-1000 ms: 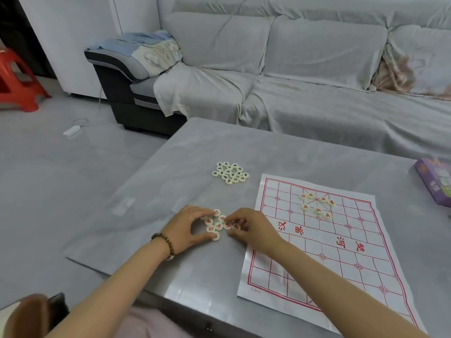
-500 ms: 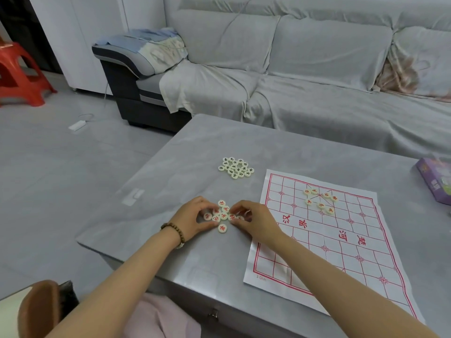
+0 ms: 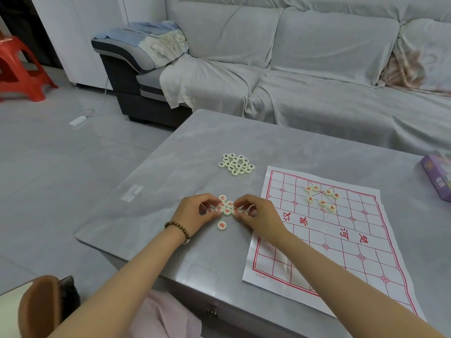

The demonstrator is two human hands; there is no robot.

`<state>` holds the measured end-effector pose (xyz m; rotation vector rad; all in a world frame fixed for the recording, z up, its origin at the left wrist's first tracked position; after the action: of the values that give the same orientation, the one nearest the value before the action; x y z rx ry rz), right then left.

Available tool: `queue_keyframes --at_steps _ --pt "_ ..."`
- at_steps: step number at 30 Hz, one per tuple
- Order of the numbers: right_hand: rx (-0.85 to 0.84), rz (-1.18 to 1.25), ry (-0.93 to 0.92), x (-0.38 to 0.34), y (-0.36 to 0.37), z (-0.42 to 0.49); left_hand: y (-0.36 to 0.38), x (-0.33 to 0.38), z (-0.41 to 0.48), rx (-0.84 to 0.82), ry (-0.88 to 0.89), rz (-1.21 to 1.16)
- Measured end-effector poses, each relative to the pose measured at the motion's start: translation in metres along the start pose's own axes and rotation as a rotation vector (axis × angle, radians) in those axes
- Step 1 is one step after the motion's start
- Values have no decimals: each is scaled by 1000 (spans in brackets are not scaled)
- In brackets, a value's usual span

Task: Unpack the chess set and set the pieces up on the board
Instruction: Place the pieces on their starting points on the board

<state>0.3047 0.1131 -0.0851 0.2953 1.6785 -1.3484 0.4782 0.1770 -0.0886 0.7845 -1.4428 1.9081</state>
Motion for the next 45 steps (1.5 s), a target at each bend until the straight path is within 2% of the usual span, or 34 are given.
queue_keyframes --at_steps 6,15,22,34,40,45 --pt "136 68 -8 12 -51 -2 25 39 32 4 58 -91" --pt "358 -13 227 115 -168 -30 129 90 108 -123 63 -146" --pt "313 -36 326 159 -188 -24 169 86 130 -232 58 -42" --pt "288 -103 316 151 -181 -36 153 90 116 -164 77 14" --pt "337 -97 308 129 -170 -33 112 72 91 -130 50 46" --pt "364 -223 344 93 -135 -16 61 40 64 -43 -3 101"
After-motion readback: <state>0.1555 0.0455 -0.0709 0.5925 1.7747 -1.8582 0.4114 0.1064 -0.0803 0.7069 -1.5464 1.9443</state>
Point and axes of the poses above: each hand's wrist, its own z-axis towards the middle knuckle, its own y-axis out of the palm, x = y × z, the point moved 4 cm from there along z, towards the middle knuckle, and after that the axes turned 7 degrees about y, right-handed, at the moved point
